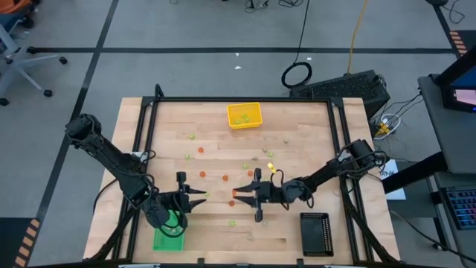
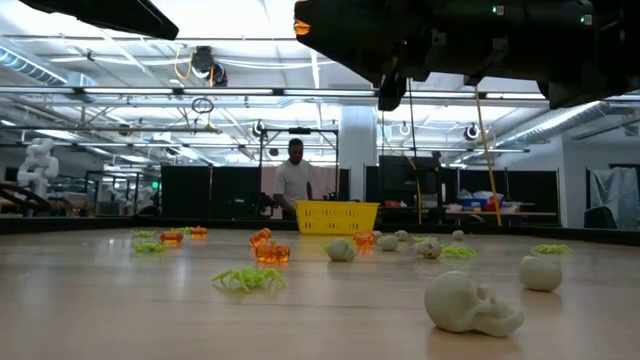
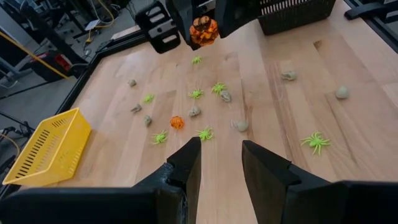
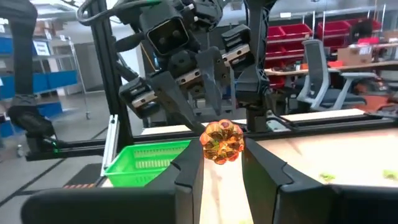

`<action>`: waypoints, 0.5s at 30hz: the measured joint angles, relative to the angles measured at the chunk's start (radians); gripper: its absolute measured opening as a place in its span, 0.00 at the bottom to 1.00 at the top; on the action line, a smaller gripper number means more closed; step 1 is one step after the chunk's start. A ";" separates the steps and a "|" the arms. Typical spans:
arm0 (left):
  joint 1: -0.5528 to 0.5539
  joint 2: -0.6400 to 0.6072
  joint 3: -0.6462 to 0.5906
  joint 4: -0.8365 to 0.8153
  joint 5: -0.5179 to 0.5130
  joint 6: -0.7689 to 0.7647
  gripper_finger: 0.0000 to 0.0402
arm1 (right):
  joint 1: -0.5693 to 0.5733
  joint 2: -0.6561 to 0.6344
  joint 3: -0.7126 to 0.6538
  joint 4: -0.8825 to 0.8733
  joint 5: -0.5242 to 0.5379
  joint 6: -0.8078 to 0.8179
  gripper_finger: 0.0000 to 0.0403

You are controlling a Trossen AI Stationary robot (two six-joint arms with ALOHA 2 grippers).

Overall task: Sort Halloween decoration
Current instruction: Put the orange pumpkin toy into the black bin

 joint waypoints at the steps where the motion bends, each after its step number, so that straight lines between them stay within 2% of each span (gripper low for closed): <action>1: 0.000 0.000 0.000 0.000 0.000 0.000 0.29 | 0.006 -0.005 0.000 -0.008 0.000 -0.001 0.17; 6: 0.000 0.000 0.000 0.000 0.000 0.000 0.29 | 0.036 -0.082 0.000 -0.109 0.001 -0.027 0.17; 15: 0.000 0.000 0.000 0.000 0.000 0.000 0.29 | 0.090 -0.347 0.000 -0.622 0.002 0.041 0.17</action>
